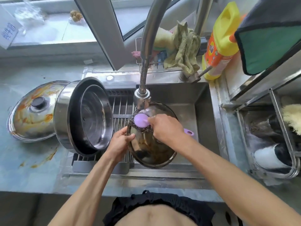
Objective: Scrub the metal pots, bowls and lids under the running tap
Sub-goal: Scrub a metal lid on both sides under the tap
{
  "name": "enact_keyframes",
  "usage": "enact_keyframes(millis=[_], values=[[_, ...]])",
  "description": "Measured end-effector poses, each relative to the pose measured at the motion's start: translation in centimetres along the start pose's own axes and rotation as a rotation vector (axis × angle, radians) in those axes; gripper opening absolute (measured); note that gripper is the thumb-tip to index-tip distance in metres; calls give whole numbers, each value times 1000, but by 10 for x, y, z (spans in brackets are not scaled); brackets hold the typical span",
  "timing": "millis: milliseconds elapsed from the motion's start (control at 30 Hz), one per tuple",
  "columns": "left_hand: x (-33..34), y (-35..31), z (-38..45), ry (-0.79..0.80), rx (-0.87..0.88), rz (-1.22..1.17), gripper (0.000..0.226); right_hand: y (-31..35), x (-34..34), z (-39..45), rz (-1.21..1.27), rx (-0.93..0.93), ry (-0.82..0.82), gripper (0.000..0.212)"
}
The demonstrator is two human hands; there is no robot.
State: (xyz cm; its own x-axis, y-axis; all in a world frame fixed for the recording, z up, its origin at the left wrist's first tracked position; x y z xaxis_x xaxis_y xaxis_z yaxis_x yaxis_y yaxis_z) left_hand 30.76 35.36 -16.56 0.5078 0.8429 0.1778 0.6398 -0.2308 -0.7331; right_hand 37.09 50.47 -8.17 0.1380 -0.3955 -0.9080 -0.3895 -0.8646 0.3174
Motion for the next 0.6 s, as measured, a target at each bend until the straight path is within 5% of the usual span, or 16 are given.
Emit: enact_keyframes(millis=[133,267,400,533,600], values=[[1,2,5,-3,-24,11,35,-56,-4,21,59,267,-29,29],[-2,8,10,-26,-62,-10,35,-9,14,-3,65,10,19,37],[-7,13,11,-47,-88,-24,34,-63,15,13,181,249,-16,18],[-10,18,11,-60,-92,-32,45,-4,22,2,101,-26,49,37],[-11,18,13,-63,-82,-29,44,-12,17,7,145,10,45,33]])
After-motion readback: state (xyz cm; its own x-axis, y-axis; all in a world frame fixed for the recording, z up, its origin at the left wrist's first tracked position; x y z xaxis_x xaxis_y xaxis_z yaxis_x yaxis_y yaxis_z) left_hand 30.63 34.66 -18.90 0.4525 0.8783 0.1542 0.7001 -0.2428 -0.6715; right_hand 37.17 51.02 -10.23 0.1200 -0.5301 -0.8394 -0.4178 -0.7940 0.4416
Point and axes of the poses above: each hand's wrist, its own z-axis towards the middle knuckle, its own x-axis out of the palm, y = z × x, the point moved 9 cm from there along z, towards the middle knuckle, and after that the axes turned 4 degrees about -z, right-handed, at the moved point
